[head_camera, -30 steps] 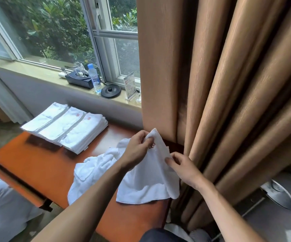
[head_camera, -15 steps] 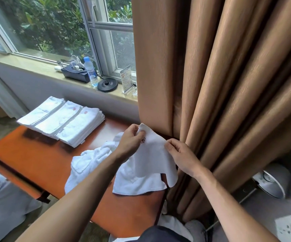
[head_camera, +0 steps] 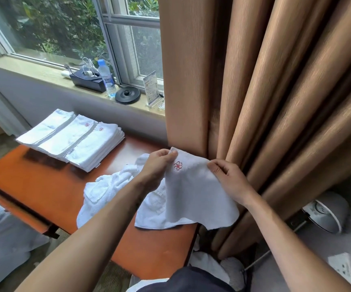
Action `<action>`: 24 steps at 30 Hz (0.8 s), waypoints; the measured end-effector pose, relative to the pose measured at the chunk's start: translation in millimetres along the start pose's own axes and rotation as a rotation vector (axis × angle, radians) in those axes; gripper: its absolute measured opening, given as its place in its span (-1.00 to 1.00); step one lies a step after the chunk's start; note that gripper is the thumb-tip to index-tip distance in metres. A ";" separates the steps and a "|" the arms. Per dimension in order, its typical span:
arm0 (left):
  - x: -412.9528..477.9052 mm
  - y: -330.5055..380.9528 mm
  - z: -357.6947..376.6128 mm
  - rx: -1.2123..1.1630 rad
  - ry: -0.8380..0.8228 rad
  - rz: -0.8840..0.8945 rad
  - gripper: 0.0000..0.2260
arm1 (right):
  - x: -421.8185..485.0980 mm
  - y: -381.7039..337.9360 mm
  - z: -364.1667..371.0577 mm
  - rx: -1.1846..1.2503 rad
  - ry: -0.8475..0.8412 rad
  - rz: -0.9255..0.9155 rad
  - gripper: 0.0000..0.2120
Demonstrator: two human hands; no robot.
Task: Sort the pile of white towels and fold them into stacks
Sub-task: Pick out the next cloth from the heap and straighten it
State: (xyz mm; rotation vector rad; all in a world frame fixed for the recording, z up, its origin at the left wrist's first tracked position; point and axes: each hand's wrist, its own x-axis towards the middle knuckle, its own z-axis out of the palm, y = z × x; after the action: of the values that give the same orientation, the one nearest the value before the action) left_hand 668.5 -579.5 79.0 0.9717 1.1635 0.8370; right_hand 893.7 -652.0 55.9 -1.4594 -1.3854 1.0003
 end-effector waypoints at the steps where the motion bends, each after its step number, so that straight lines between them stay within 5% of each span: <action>1: -0.1 -0.7 -0.2 -0.008 0.005 -0.008 -0.81 | 0.1 -0.8 0.1 0.000 0.000 0.002 -0.84; 7: 0.1 -11.5 -5.1 0.010 0.021 -0.014 -0.81 | -4.9 -2.7 3.1 0.004 -0.019 0.045 -0.80; 17: 6.0 -20.7 -16.9 0.152 0.246 0.237 -0.83 | -14.2 23.8 10.1 -0.189 -0.120 0.137 -0.94; 24: 10.9 -27.1 -30.2 0.476 0.405 0.444 -0.86 | -15.3 47.2 6.2 -0.411 -0.022 0.230 -0.93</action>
State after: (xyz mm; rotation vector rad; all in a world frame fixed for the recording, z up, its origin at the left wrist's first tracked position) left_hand 642.3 -574.1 46.6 1.5365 1.5646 1.1755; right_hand 901.2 -667.2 8.9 -1.9504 -1.5256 0.9062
